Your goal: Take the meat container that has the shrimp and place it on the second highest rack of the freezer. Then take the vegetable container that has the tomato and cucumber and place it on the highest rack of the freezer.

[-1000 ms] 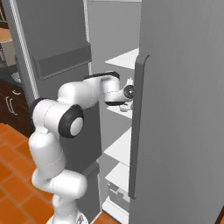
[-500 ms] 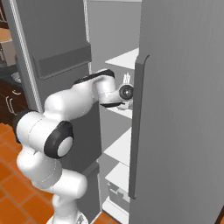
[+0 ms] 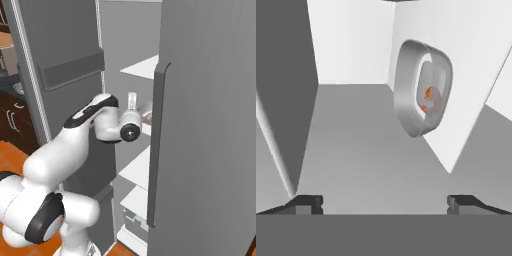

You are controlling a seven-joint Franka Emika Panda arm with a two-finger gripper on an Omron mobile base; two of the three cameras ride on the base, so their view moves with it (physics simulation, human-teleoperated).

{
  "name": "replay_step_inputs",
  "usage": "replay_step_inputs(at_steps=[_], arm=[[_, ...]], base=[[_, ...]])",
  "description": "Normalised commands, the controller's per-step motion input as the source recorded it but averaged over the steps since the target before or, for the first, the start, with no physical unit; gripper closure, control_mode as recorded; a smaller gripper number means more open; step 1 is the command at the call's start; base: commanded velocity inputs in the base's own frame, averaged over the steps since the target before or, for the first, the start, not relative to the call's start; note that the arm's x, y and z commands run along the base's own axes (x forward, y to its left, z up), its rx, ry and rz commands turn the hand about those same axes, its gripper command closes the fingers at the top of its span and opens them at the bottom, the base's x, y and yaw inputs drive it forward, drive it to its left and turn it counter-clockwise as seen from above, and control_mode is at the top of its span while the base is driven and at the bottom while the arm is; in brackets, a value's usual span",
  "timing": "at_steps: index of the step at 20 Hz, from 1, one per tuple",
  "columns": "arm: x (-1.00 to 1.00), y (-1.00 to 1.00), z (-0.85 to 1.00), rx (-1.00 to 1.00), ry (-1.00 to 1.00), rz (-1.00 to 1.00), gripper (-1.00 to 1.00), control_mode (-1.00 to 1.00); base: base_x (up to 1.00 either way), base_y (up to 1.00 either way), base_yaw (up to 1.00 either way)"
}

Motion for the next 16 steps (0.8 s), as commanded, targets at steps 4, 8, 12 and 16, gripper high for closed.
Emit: replay_step_inputs(at_steps=[4,8,12,16], arm=[[-1.0,0.0,1.0,0.0,0.0,0.0,-1.0,-1.0],[-0.92,0.05,1.0,0.0,0.19,0.0,-1.0,-1.0],[-0.84,0.03,1.0,0.0,0.21,0.0,-1.0,-1.0],[-0.99,0.01,0.72,-0.01,0.17,0.0,-1.0,-1.0]], base=[[0.0,0.0,0.0],[0.0,0.0,0.0],[0.0,0.0,0.0],[0.0,0.0,0.0]])
